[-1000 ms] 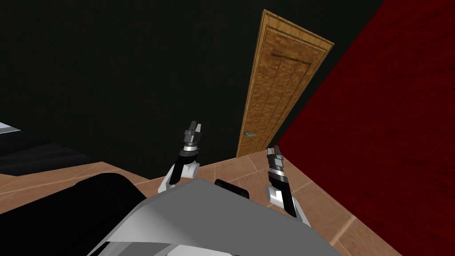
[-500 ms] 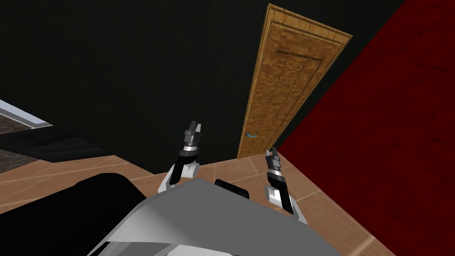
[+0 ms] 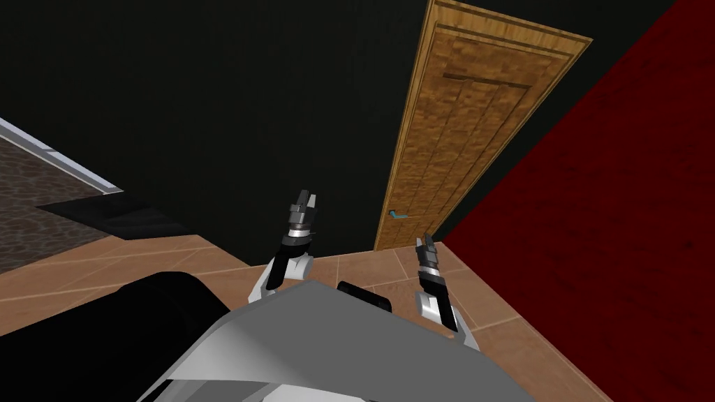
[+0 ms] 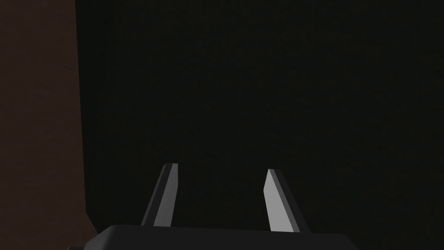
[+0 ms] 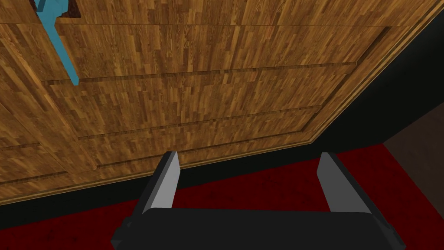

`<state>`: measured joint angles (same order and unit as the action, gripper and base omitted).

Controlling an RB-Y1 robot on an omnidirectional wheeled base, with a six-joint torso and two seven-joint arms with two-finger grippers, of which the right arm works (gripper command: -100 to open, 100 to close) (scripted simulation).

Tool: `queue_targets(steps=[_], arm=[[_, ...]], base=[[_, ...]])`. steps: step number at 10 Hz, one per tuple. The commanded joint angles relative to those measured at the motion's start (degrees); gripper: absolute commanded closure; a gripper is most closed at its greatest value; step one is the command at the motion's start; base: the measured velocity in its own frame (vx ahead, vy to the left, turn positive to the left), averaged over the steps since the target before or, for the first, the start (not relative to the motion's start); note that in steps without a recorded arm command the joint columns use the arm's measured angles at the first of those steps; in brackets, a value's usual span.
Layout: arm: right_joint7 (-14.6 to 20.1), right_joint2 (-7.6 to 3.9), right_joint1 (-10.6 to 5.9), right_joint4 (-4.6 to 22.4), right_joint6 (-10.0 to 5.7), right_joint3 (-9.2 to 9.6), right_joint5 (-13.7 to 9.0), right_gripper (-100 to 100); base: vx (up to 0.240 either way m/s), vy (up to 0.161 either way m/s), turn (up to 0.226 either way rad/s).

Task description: Pull the door open

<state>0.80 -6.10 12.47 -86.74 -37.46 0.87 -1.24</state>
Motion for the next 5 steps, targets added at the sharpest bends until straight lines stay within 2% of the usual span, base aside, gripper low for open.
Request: queue_targets(steps=[1,2,3,4,5], arm=[[0.1,-0.07,-0.44,2.0,-0.71,0.00,-0.1,-100],[0.4,-0.39,-1.31,3.9,-1.15,-0.08,-0.5,-100],[0.4,-0.39,-1.31,4.4,-1.15,-0.08,-0.5,-100],[0.6,-0.69,-2.18,6.5,-1.59,-0.16,-0.8,-100],[0.9,-1.00,-3.06,8.6,-2.02,-0.25,-1.1,-100]], base=[[0.027,-0.044,0.069],[0.028,-0.053,0.133],[0.027,-0.054,0.081],[0.031,-0.058,0.127],[0.040,-0.081,0.232]])
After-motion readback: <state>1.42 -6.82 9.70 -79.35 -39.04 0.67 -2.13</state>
